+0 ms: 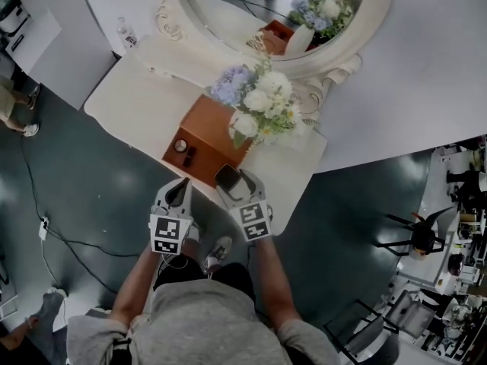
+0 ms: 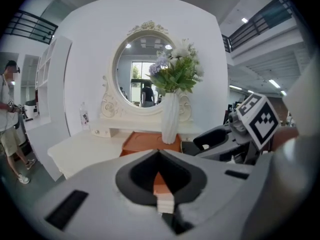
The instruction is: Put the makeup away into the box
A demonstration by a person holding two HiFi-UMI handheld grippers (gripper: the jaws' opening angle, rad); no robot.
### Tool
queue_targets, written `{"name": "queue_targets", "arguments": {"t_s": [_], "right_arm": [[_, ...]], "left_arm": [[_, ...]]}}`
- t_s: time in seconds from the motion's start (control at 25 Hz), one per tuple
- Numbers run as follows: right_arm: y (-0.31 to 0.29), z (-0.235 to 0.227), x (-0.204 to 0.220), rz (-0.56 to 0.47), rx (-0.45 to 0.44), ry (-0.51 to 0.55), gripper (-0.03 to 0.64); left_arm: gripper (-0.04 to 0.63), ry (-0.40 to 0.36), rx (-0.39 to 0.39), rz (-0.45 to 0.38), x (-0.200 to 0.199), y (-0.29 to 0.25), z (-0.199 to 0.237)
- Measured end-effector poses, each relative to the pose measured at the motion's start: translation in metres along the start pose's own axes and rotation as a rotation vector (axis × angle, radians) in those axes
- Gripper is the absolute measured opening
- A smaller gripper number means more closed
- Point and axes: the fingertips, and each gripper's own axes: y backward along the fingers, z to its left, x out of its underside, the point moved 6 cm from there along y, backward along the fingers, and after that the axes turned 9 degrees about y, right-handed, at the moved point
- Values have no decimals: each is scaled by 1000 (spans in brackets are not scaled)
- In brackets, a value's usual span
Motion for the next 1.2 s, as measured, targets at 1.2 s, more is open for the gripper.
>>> {"name": "queue_targets", "arguments": {"t_s": [1.2], "right_arm": [[-140, 25, -8, 318, -111, 39, 324]], "left_arm": [[0, 103, -61, 45, 21, -15, 117]]}}
